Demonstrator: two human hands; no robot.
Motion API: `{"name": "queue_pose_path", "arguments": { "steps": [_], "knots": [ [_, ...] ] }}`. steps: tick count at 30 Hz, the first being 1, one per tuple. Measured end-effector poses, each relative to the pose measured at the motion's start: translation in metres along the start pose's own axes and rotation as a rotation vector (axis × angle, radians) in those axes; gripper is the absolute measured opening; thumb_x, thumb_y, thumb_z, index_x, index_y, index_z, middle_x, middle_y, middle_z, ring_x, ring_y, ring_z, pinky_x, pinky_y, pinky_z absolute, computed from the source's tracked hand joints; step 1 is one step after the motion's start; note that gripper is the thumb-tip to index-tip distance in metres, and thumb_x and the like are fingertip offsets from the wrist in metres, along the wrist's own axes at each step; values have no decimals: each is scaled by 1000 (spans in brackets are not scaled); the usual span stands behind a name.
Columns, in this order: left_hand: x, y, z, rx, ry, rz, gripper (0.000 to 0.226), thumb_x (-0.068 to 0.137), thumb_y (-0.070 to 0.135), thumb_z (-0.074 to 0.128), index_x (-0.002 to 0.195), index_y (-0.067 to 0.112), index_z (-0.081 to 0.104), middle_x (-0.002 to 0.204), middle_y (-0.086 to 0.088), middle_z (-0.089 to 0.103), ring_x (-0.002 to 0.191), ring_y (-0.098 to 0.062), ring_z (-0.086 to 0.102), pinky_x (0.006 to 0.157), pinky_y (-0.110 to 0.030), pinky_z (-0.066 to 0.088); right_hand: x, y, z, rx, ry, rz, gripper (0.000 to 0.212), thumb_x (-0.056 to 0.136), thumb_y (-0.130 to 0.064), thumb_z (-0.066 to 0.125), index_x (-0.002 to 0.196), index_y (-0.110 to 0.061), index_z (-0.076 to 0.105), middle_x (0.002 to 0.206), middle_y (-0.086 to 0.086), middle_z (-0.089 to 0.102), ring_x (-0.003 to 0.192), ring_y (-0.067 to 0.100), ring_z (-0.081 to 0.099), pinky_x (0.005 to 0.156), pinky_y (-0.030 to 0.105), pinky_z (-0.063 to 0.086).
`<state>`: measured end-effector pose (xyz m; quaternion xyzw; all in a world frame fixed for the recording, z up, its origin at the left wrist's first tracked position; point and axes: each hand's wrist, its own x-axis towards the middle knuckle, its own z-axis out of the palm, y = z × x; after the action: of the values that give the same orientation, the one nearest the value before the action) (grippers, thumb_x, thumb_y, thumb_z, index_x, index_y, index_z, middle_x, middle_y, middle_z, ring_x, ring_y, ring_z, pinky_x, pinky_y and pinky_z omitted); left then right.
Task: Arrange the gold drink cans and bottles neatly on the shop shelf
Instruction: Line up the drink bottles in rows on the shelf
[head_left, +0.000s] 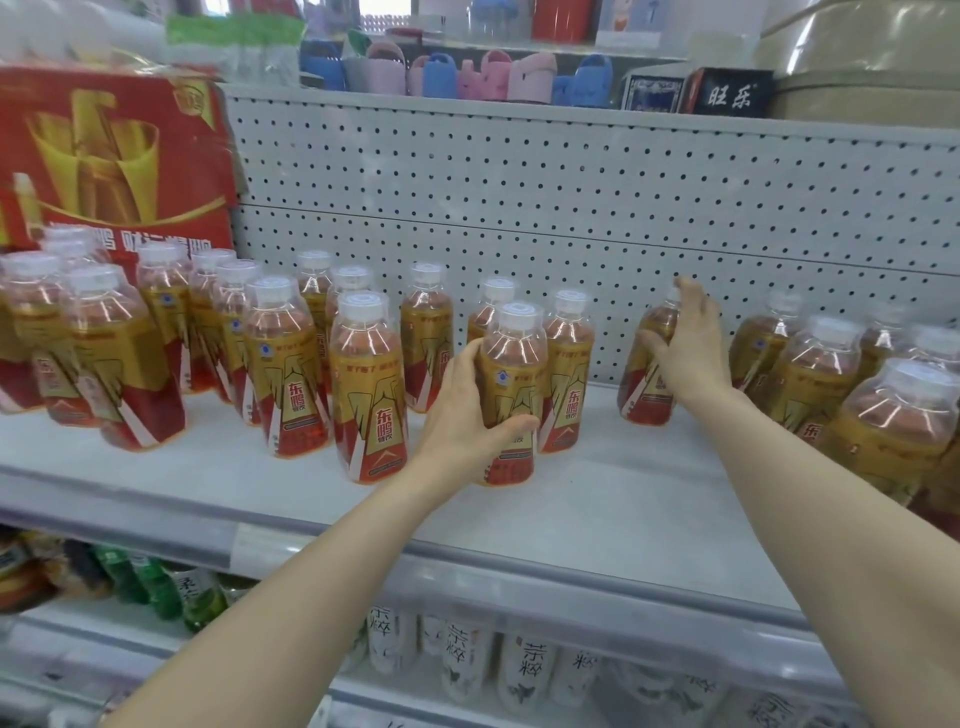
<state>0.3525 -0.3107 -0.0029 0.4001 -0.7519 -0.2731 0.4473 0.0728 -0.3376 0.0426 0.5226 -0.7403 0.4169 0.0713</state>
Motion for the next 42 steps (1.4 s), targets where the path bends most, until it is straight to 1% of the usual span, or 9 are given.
{"name": "queue_pose_path", "arguments": {
  "steps": [3,5,7,10,13,18,28,35,42],
  "knots": [
    [0,0,0,-5,-1,9,95,77,35,80,150,26,20,144,8,38,123,-3,38,105,-29,37,-1,-6,-6,-170,3,-11,66,95,-29,63,150,-22,27,151,18,34,138,41,34,110,52,34],
    [0,-1,1,-19,-1,10,94,77,34,80,149,27,21,142,9,38,121,-2,38,103,-28,37,-10,-18,-9,-204,148,-122,53,100,-32,50,148,-19,31,150,19,33,142,37,28,114,48,28],
    [1,-2,1,-35,4,2,94,77,33,81,149,27,21,138,12,37,120,-2,38,102,-27,37,-29,-39,-7,-60,216,-263,45,103,-32,42,144,-16,38,142,12,43,134,28,37,110,39,29],
    [1,-4,2,-44,22,15,93,75,32,82,147,27,24,132,15,38,120,-5,41,104,-30,40,-63,-71,10,151,25,-344,51,102,-41,45,148,-20,35,135,5,49,120,17,49,98,31,38],
    [1,-6,2,-53,32,26,91,74,30,83,145,28,27,130,15,40,118,-4,42,103,-32,43,-76,-81,23,191,-87,-300,66,97,-40,59,151,-28,23,132,5,49,107,14,51,88,31,41],
    [2,-6,3,-67,54,37,90,72,30,85,142,29,30,128,15,44,113,-2,44,100,-30,43,-75,-82,10,173,-75,-208,68,93,-30,67,148,-25,28,133,9,48,101,14,47,88,31,41],
    [-1,-4,8,-155,45,23,88,68,32,87,137,35,34,128,14,50,114,-4,49,97,-29,45,-78,-29,-47,37,44,4,70,88,-32,73,144,-28,31,134,10,50,117,29,53,95,42,43],
    [-3,-2,8,-150,18,16,90,71,33,86,142,30,31,132,12,48,115,-5,47,92,-25,40,-73,-35,-53,-36,45,14,54,92,-36,65,138,-26,39,127,12,55,112,33,54,88,40,41],
    [-3,-2,7,-146,7,14,89,71,34,85,142,29,32,132,12,47,114,-4,47,91,-23,41,-80,-41,-48,-163,61,11,59,95,-35,63,144,-24,32,135,16,51,110,40,58,78,36,35]
  ]
}}
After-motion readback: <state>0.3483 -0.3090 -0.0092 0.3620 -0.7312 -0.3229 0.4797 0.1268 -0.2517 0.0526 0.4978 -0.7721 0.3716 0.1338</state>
